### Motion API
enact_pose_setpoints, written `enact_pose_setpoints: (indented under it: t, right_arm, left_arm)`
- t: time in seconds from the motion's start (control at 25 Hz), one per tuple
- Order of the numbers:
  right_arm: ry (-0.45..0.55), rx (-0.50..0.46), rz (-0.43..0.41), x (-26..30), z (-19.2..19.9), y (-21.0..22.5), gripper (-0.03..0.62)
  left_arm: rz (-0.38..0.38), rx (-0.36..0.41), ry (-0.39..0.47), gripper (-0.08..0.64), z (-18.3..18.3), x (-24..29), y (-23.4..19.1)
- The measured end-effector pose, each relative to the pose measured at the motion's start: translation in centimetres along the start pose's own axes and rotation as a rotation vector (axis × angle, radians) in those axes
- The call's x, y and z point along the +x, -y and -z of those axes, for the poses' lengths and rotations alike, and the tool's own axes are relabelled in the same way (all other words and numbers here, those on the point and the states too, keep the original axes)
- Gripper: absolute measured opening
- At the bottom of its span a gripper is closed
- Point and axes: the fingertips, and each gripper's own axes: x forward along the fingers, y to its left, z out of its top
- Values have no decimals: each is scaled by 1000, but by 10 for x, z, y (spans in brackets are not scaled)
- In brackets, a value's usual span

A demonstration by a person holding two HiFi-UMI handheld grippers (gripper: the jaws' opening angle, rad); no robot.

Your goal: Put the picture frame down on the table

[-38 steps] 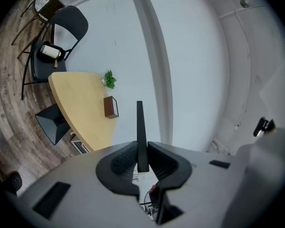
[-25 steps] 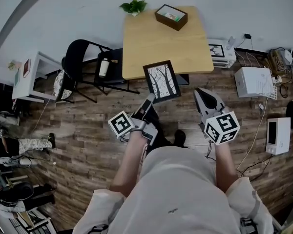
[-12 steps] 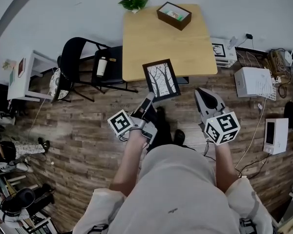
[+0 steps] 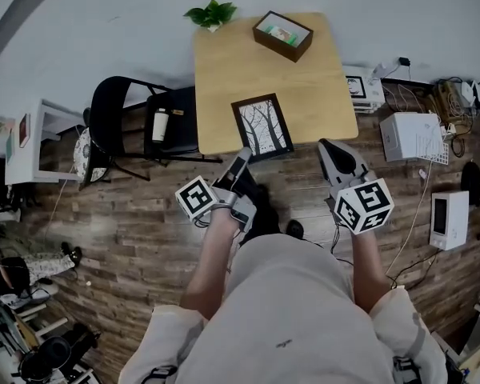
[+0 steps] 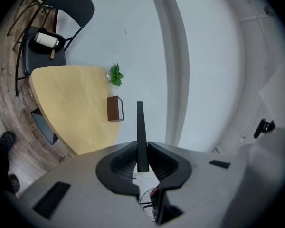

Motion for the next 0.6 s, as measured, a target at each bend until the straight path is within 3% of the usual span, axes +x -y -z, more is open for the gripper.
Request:
enact_pose_setpoints:
  t: [0.6]
  right_arm:
    - [-19,24,81,80,-23,19,-2]
  left_arm:
    - [-9,-29,-80,66,-77,55,-28]
